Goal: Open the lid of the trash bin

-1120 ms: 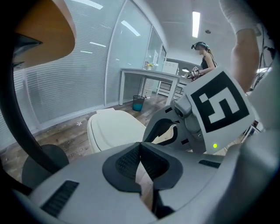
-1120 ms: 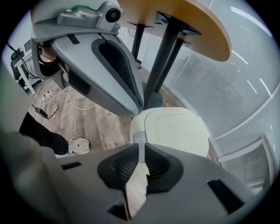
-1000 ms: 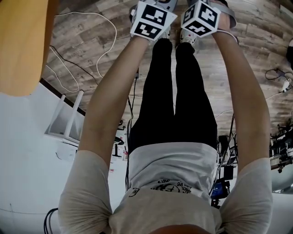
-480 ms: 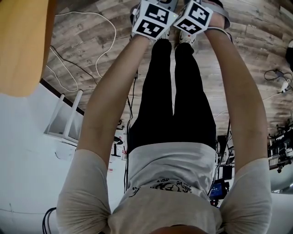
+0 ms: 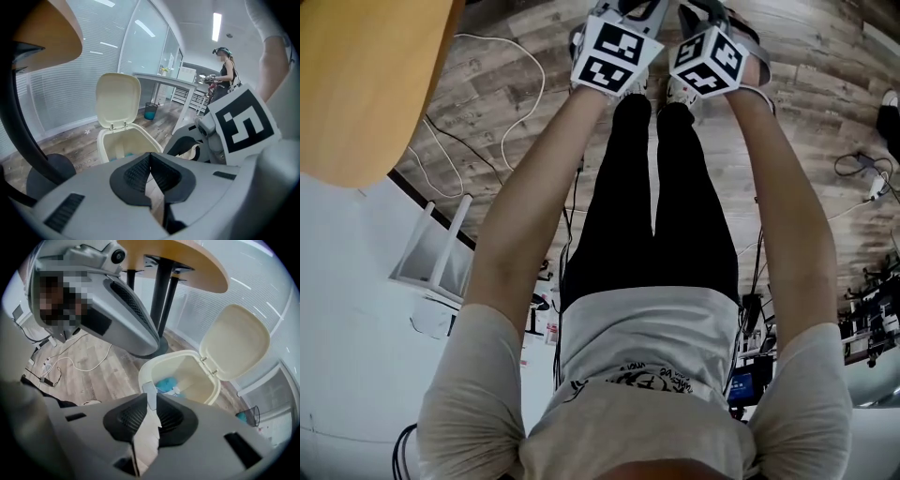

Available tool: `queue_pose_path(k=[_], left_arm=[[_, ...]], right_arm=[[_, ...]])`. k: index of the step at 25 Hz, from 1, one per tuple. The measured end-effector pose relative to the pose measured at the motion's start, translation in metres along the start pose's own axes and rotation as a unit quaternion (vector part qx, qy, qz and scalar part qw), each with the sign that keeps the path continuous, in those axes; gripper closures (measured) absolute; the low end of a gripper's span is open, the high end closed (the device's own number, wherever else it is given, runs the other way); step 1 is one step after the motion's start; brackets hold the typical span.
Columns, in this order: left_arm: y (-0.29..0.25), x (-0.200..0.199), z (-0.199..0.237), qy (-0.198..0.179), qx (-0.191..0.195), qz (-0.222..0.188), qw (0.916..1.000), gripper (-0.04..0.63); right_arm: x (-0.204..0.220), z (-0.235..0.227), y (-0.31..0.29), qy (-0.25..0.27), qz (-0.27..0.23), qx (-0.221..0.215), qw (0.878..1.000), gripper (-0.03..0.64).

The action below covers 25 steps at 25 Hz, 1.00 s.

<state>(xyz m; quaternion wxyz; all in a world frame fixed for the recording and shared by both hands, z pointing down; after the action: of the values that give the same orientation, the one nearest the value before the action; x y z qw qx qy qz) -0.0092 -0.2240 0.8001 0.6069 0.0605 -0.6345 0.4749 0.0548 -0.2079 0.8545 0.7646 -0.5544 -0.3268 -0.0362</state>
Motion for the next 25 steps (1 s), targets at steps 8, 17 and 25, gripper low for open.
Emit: queue_pose_path(k=[8, 17, 25], left_arm=[[0.033, -0.058, 0.007, 0.015, -0.025, -0.052, 0.9982, 0.577], [0.083, -0.12, -0.017, 0.017, -0.017, -0.095, 0.9952, 0.577], [0.136, -0.176, -0.043, 0.013, -0.017, -0.132, 0.9911, 0.577]], right_arm=[[-0.032, -0.018, 0.054, -0.033, -0.046, 0.025, 0.998, 0.56], [-0.071, -0.039, 0.13, -0.079, -0.108, 0.041, 0.99, 0.566], [-0.115, -0.058, 0.207, -0.126, -0.162, 0.063, 0.977, 0.581]])
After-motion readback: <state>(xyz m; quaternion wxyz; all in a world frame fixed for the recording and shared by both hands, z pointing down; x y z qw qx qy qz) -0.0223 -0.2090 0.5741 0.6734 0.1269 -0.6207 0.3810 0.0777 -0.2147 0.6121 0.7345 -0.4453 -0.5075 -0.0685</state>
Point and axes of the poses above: the fingertips, and each gripper's own axes: y backward along the fingers, z to its left, x out of its underside, the point moved 4 cm from there along y, backward along the fingers, and after that the axes turned 9 degrees about -z, right-handed, at the moved point
